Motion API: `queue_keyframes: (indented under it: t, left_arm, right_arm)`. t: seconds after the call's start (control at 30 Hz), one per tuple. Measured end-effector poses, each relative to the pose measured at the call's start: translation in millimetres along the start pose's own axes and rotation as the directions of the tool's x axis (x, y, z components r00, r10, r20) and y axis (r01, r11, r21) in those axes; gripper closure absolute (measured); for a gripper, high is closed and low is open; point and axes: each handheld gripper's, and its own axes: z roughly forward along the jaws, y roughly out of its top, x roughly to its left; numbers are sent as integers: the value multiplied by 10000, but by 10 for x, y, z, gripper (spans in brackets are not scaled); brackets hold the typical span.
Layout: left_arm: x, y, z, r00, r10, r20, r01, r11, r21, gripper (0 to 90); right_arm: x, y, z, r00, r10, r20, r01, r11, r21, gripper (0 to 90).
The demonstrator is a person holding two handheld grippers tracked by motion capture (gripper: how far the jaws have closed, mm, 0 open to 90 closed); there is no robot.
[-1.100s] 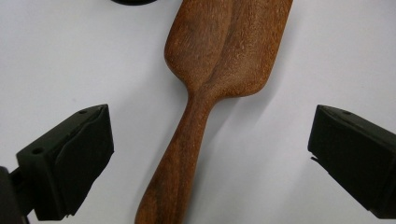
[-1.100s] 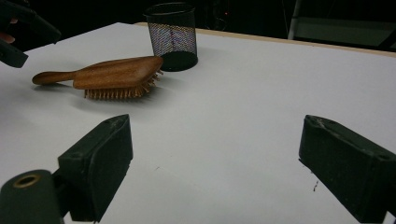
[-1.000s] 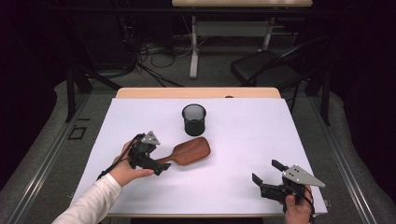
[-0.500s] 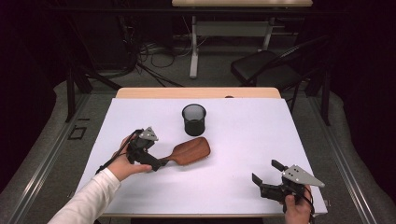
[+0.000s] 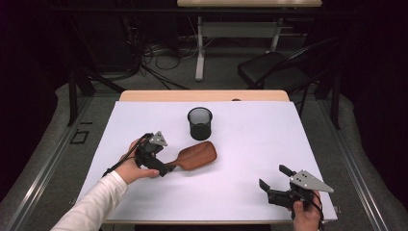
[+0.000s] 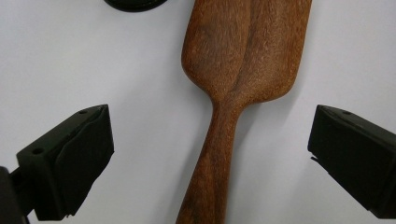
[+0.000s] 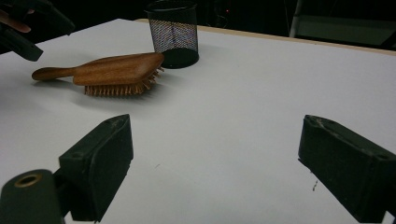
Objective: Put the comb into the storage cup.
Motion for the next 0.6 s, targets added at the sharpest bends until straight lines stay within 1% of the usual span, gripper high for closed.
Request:
queue_keyframes:
  t: [0.3,0.4,0.5,0.53,0.6]
  left_arm:
    - [12,16,84,9999,111,71,-113,9993,368,18]
    - [14,31,121,9994,336,100,-343,9966,748,22]
    - [4,49,137,9992,380,95,-387,9953,883,23]
    - [-3,73,147,9986,522,78,-527,9937,990,30]
    - [-10,96,160,9979,648,71,-651,9913,1143,51]
  right_arm:
    - [-1,0,5,10000,-41,-15,41,10000,-8,101]
    - [0,0,6,10000,-46,-18,46,10000,-7,101]
    - [2,-1,7,10000,-25,-30,25,10000,19,101]
    - [2,-1,7,10000,-28,-31,28,10000,19,102]
    - [0,0,6,10000,-70,-29,70,10000,-2,102]
